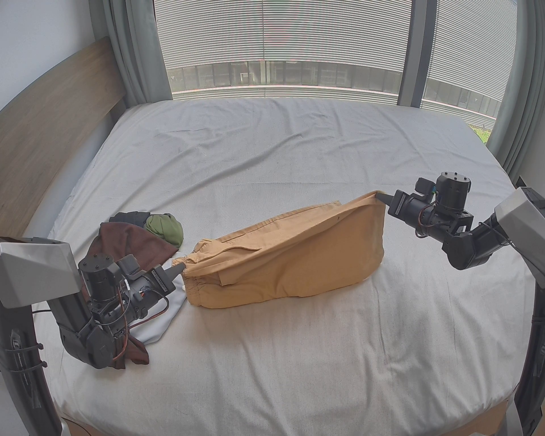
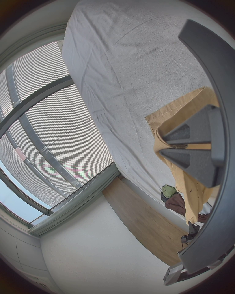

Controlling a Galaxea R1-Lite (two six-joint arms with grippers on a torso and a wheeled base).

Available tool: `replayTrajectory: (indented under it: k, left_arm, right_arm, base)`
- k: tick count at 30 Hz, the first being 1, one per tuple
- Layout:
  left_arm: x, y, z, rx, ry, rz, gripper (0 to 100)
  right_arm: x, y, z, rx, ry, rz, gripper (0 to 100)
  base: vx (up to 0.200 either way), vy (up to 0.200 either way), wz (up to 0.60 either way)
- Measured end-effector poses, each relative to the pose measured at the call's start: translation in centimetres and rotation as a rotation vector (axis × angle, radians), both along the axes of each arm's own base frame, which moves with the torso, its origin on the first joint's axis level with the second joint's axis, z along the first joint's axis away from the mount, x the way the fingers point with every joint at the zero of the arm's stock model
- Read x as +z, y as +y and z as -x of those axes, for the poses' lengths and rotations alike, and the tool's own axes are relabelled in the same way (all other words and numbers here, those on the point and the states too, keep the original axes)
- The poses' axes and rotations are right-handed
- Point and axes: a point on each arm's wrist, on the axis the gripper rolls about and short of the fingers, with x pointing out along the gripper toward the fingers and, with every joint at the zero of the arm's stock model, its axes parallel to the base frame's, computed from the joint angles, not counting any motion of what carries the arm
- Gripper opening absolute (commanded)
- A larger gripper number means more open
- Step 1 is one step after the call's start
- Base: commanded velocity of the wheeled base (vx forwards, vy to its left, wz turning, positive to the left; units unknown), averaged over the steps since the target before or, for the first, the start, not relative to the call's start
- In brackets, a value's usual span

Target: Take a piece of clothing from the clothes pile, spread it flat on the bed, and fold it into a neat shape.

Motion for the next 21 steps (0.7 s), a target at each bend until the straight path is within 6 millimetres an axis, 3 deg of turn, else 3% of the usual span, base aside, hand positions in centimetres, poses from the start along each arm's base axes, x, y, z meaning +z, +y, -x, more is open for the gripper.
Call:
replayTrajectory:
  k: [14, 21]
  left_arm:
    - [-0.7, -0.2, -1.7, 0.047, -0.006, 0.026, 0]
    - [-1.3, -0.3, -2.8, 0.079, -0.018, 0.023, 0]
  right_arm:
    - [-0.3, 0.6, -3.1, 0.004, -0.021, -0.003, 0]
    - [-1.5, 1.1, -4.7, 0.009, -0.037, -0.006, 0]
  base:
    - [0.000, 0.000, 0.00]
    - [0.000, 0.000, 0.00]
